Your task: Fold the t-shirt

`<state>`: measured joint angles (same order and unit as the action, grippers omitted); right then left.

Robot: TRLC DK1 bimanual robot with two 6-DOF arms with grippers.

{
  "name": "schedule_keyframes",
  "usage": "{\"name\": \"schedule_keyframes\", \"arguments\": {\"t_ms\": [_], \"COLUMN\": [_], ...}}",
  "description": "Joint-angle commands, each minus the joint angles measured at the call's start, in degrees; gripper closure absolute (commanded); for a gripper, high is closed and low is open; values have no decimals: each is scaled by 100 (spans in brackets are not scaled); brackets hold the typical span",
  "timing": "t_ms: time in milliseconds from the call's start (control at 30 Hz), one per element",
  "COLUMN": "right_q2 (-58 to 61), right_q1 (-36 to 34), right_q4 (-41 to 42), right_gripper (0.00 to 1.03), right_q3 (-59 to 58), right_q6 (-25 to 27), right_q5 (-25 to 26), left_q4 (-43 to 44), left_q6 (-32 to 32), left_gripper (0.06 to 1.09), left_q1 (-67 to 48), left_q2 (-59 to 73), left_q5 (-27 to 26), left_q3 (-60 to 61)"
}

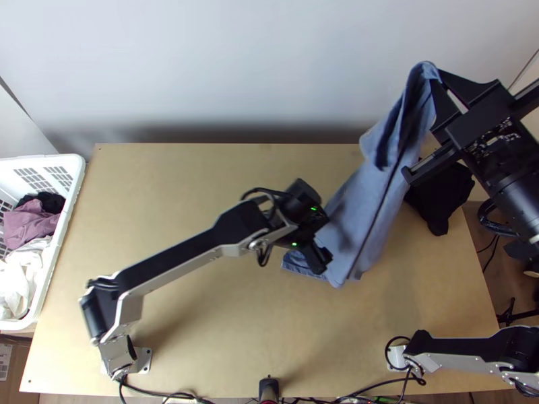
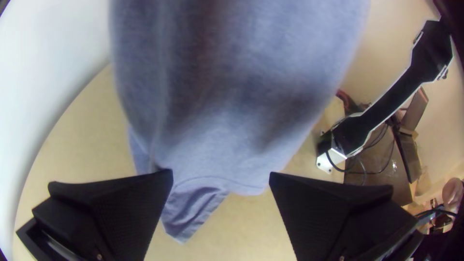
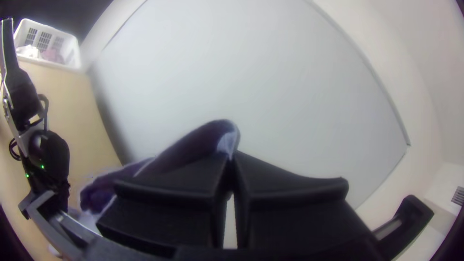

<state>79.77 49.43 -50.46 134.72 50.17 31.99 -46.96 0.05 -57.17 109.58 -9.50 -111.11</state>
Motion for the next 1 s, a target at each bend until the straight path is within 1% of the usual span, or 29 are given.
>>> {"name": "schedule_keyframes", "arguments": {"t_ms": [0,167,300,367,600,767,967], "right_q2": [-93,-119,-163,-181,-181,-181,-172], "right_q1": [-91,-100,-118,-127,-144,-170,-179], "right_q4": [-61,-70,-70,-70,-70,-70,-78], "right_gripper": [100,100,100,100,100,100,100], "right_q3": [-15,-33,-112,-130,-147,-156,-200], "right_q6": [1,1,-7,-25,-51,-87,-87], "right_q5": [18,18,18,18,18,9,9], "left_q4": [143,143,143,143,240,495,512], "left_q6": [21,30,74,135,285,364,364], "left_gripper": [11,11,11,11,11,11,11], "left_q1": [-172,-110,-40,-23,188,303,144], "left_q2": [635,477,213,99,-165,55,459], "left_q5": [581,765,923,1090,1231,1284,1266], "left_q3": [-552,-614,-350,-174,239,221,-60]}}
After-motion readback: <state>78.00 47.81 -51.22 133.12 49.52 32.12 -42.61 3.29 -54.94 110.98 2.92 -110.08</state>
